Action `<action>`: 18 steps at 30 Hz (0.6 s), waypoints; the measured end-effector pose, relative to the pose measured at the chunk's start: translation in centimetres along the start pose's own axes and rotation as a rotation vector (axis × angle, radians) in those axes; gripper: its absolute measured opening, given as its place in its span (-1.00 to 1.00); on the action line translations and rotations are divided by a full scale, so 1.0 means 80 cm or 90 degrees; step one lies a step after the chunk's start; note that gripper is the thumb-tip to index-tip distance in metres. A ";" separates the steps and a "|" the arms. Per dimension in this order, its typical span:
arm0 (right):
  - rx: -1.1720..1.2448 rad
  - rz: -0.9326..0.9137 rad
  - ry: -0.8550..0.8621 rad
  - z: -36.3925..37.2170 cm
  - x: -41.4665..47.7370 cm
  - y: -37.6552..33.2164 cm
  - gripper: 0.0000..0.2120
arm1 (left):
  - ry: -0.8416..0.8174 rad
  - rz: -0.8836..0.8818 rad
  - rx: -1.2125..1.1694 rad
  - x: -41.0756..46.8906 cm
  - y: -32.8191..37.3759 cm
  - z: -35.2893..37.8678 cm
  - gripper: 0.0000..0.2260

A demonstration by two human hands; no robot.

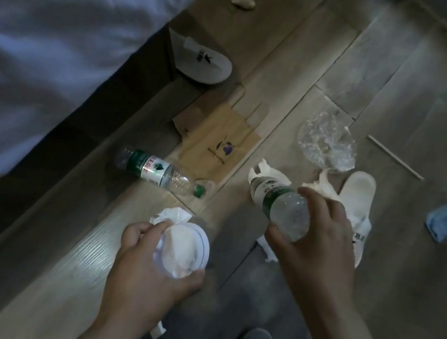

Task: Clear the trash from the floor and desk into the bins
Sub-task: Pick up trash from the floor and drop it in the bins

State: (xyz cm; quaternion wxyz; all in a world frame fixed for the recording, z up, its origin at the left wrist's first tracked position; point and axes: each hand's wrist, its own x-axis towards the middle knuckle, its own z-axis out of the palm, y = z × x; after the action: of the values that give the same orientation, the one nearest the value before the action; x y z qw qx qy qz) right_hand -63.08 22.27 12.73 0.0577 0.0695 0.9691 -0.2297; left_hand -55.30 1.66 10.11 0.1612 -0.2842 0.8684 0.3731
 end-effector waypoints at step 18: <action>0.158 0.141 0.013 -0.465 -0.081 -0.159 -0.37 | 0.028 0.141 0.007 -0.200 0.370 -0.282 -0.20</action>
State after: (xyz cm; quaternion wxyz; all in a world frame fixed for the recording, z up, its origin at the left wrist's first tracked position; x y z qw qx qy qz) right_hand -61.70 27.19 52.26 0.0636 0.1851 0.9202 -0.3391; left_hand -62.41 7.55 49.54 0.1017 -0.1935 0.8998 0.3777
